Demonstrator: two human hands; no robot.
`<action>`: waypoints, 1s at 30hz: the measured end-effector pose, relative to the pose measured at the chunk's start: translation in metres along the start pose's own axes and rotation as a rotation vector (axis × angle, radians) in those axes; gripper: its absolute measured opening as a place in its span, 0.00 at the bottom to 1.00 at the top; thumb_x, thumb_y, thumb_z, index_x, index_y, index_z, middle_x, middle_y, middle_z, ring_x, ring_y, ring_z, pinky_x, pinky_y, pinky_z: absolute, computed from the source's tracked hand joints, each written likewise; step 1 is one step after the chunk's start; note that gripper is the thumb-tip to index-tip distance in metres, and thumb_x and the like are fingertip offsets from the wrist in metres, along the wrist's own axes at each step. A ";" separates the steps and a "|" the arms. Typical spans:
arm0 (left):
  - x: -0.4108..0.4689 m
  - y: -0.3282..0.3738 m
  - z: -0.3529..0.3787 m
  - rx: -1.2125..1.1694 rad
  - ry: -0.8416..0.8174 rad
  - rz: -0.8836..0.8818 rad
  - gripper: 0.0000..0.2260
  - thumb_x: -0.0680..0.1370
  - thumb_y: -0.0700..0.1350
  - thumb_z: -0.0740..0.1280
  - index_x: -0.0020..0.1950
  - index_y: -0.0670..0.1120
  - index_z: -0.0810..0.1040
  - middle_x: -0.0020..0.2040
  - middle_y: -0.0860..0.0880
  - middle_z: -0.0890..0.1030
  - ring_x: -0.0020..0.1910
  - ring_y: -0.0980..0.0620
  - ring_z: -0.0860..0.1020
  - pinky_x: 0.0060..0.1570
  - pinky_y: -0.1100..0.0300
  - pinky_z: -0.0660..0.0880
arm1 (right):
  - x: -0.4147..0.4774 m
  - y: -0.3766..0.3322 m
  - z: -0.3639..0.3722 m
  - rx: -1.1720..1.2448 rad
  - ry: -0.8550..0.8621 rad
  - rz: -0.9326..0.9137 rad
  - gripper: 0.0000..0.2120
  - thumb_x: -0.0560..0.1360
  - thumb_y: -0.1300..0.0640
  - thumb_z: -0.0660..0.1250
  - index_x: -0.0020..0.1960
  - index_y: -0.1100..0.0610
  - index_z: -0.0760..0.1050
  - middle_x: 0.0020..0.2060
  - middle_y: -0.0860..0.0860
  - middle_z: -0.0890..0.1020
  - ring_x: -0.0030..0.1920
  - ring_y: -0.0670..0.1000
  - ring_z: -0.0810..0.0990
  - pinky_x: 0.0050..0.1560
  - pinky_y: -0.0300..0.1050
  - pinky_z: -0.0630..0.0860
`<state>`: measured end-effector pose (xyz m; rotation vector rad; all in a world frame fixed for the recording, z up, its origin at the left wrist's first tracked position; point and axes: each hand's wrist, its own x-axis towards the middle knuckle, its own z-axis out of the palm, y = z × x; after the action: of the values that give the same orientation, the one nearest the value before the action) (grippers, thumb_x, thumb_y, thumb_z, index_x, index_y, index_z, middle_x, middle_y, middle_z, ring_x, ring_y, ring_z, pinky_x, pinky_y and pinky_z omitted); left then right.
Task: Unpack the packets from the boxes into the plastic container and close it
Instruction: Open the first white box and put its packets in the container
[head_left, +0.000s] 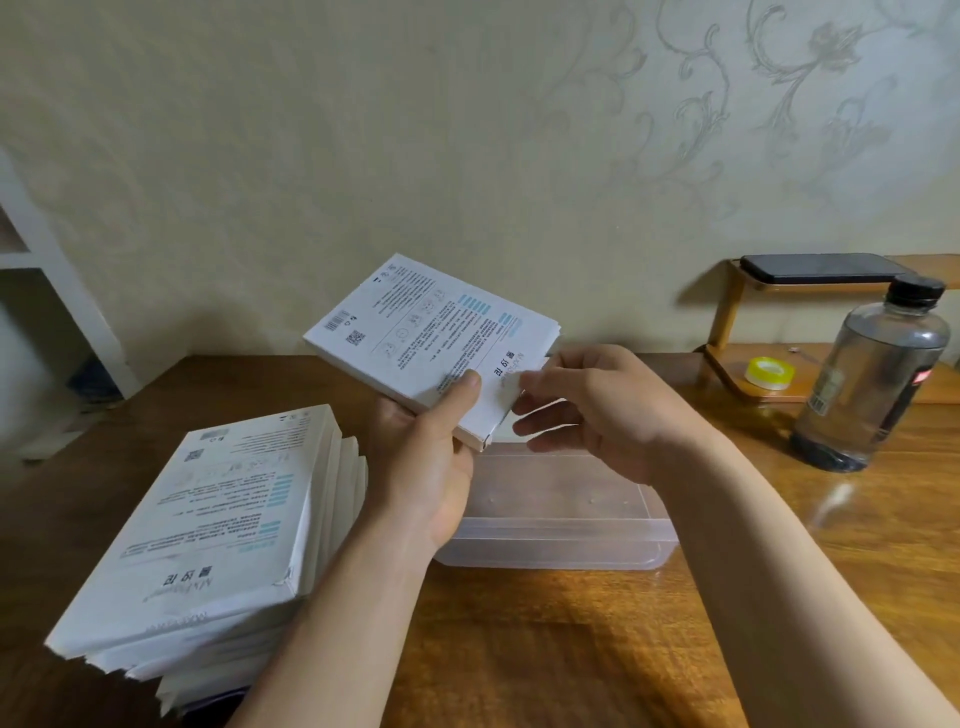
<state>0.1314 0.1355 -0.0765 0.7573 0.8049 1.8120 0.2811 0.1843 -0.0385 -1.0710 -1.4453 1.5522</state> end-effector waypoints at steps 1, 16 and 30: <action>0.000 -0.001 0.000 -0.006 0.005 0.004 0.24 0.79 0.31 0.67 0.70 0.52 0.74 0.63 0.50 0.84 0.60 0.49 0.83 0.56 0.50 0.81 | -0.001 0.000 0.002 0.003 0.004 0.008 0.14 0.78 0.59 0.70 0.56 0.70 0.77 0.43 0.61 0.83 0.39 0.59 0.84 0.38 0.48 0.80; 0.000 -0.008 -0.001 0.083 -0.034 0.154 0.25 0.74 0.34 0.72 0.69 0.52 0.76 0.66 0.47 0.82 0.67 0.45 0.79 0.69 0.34 0.71 | 0.001 0.007 0.007 0.123 -0.065 -0.061 0.10 0.76 0.71 0.67 0.57 0.73 0.77 0.49 0.65 0.85 0.49 0.62 0.85 0.51 0.53 0.83; -0.004 0.005 0.004 -0.229 0.018 -0.265 0.14 0.85 0.53 0.61 0.68 0.51 0.76 0.58 0.40 0.84 0.57 0.41 0.83 0.41 0.42 0.82 | 0.000 0.001 -0.015 -0.184 -0.002 -0.071 0.15 0.72 0.66 0.67 0.58 0.59 0.79 0.53 0.60 0.84 0.55 0.62 0.84 0.58 0.60 0.80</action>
<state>0.1330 0.1308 -0.0705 0.4634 0.6606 1.6384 0.2951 0.1899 -0.0396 -1.1109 -1.6348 1.3916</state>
